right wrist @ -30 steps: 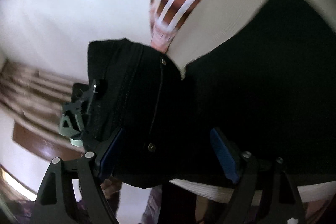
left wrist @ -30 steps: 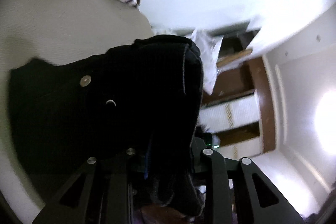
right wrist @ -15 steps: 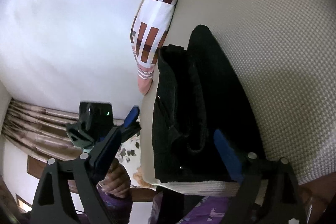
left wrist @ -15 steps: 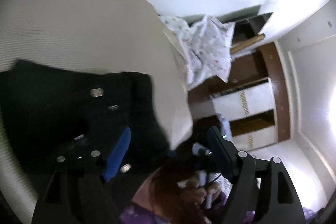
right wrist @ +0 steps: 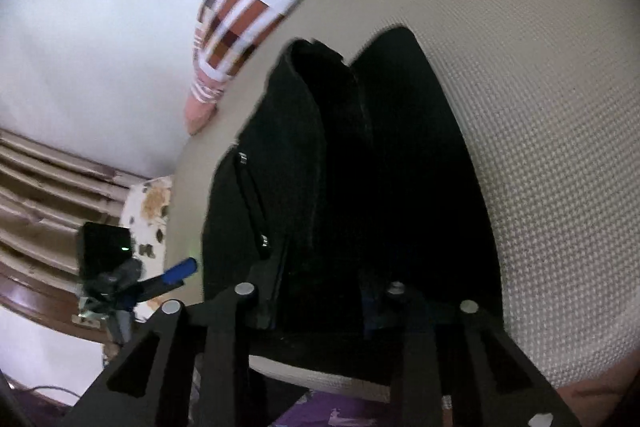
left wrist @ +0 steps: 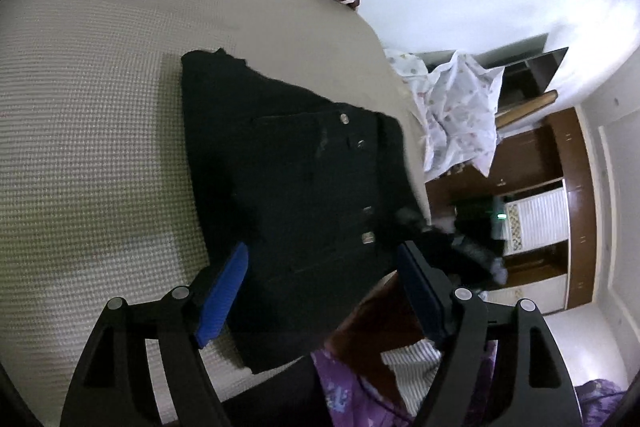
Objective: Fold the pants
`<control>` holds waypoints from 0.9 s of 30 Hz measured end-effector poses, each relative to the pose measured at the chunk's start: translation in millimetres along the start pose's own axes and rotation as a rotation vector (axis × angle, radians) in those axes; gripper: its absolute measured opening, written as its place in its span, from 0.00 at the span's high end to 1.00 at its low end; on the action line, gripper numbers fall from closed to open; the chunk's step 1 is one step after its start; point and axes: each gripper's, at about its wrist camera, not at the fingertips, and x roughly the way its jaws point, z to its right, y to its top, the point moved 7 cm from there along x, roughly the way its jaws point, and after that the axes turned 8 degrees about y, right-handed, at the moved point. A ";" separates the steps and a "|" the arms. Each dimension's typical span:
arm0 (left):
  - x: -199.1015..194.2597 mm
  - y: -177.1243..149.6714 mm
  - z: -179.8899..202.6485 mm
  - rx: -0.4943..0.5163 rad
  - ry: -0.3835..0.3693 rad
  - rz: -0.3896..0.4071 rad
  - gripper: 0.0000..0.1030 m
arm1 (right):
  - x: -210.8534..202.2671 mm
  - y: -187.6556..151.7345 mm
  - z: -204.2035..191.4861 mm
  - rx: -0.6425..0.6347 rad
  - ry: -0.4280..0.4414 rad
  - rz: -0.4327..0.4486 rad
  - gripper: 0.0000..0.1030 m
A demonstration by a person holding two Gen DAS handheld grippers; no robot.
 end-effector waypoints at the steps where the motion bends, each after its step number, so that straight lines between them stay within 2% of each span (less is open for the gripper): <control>1: 2.1 0.7 1.5 -0.005 -0.003 -0.001 0.25 | -9.2 4.3 -4.7 -0.004 0.021 0.033 0.79; 5: 4.7 1.0 7.6 0.007 -0.018 0.004 0.24 | -47.1 7.2 2.1 0.031 0.058 0.128 0.79; 9: 21.8 -6.2 9.9 0.016 -0.010 -0.027 0.20 | -43.1 -13.6 40.2 0.107 0.034 0.072 0.79; 11: 31.3 -10.0 8.2 0.005 -0.004 -0.047 0.20 | -42.3 -13.6 52.2 0.160 0.079 0.082 0.76; 12: 33.3 -10.6 8.8 0.010 0.000 -0.044 0.20 | -44.3 -13.3 55.4 0.190 0.112 0.091 0.71; 14: 34.3 -11.7 9.0 0.024 0.015 -0.043 0.20 | -48.5 -12.2 55.5 0.214 0.123 0.100 0.63; 17: 34.6 -10.7 9.6 0.031 0.022 -0.032 0.20 | -83.2 -6.1 63.6 0.228 0.085 0.193 0.57; 21: 32.7 -12.4 3.3 0.021 0.012 -0.022 0.20 | -124.1 -15.7 59.4 0.278 0.176 0.279 0.57; 24: 33.8 -13.4 2.7 0.031 0.019 -0.018 0.20 | -119.7 -30.8 43.4 0.305 0.264 0.254 0.57; 27: 38.0 -13.5 5.5 0.041 0.030 -0.016 0.20 | -98.5 -37.2 33.5 0.324 0.292 0.217 0.57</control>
